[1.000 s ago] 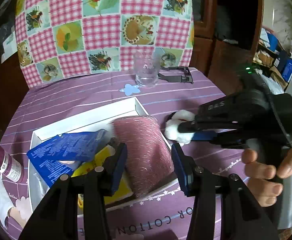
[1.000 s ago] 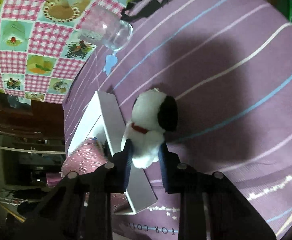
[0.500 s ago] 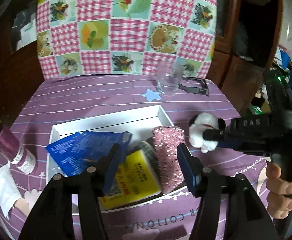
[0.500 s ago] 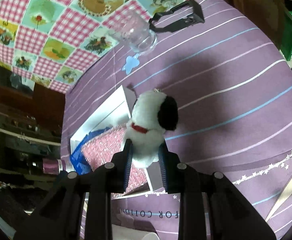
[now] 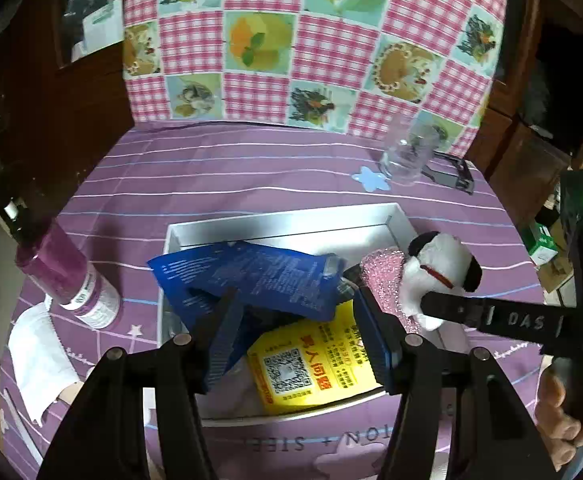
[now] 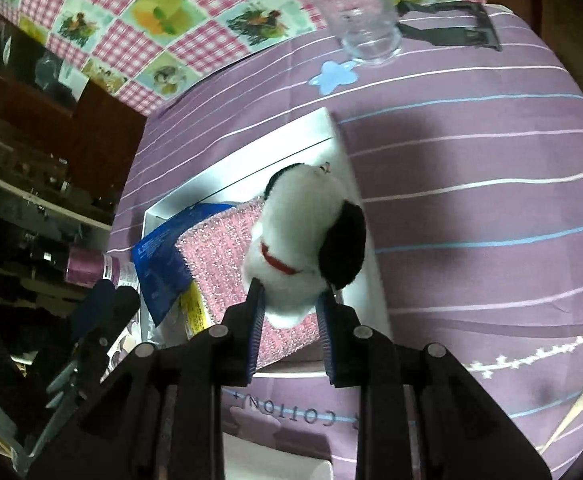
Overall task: Organize soft objects
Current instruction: 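Grasp the plush dog with the right tool and lift it over the tray, then lower the plush dog into the tray and open the right tool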
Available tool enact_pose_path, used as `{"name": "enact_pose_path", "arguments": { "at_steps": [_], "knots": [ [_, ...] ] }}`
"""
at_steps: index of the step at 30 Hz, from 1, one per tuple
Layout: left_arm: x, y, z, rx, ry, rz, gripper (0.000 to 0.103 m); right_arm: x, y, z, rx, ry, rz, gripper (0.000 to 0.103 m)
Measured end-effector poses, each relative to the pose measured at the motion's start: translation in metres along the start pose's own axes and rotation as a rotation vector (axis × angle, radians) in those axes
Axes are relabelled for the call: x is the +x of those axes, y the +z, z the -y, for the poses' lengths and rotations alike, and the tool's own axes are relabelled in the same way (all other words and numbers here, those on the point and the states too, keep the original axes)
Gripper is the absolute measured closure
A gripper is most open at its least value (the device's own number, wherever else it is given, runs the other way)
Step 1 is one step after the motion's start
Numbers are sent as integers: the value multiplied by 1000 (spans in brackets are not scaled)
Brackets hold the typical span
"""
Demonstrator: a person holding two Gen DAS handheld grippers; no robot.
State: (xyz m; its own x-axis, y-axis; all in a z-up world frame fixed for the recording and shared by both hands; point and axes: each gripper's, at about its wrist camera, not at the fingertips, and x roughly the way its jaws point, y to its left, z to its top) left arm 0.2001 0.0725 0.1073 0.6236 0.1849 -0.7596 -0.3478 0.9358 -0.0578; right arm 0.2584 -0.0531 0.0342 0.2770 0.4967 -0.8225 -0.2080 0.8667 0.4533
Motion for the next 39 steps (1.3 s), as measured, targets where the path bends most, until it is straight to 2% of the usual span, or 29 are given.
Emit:
{"name": "enact_pose_path", "arguments": {
  "at_steps": [2, 5, 7, 17, 23, 24, 27, 29, 31, 33, 37, 39],
  "knots": [
    [1, 0, -6, -5, 7, -3, 43, 12, -1, -5, -15, -13, -1, 76],
    [5, -1, -15, -30, 11, -5, 30, 33, -2, -10, -27, 19, -11, 76],
    [9, -1, -20, -42, 8, -10, 30, 42, -3, -11, -49, 39, -2, 76],
    [39, -9, -27, -59, -24, -78, 30, 46, -2, -10, -96, -66, 27, 79],
    [44, -13, -21, -33, -8, -68, 29, 42, -2, -11, -114, -79, -2, 79],
    [44, -13, -21, -35, -9, -68, 30, 39, -2, -11, -119, -81, -13, 76],
    [45, -13, -22, -39, -8, -66, 29, 35, -2, -9, -117, -79, -61, 75],
    [45, -13, -20, -34, -4, -65, 29, 29, -2, -6, -101, -7, -91, 74],
    [44, -13, -20, -30, 1, -64, 30, 21, -2, -4, -73, 45, -100, 59],
    [43, -12, -20, -26, 4, -64, 30, 15, -3, -3, -60, 64, -110, 52],
    [42, -11, -20, -31, 14, -82, 29, -1, -5, -6, -71, 61, -98, 52],
    [39, -10, -21, -36, 14, -87, 23, -11, -5, -5, -58, 63, -75, 52]
  ]
}}
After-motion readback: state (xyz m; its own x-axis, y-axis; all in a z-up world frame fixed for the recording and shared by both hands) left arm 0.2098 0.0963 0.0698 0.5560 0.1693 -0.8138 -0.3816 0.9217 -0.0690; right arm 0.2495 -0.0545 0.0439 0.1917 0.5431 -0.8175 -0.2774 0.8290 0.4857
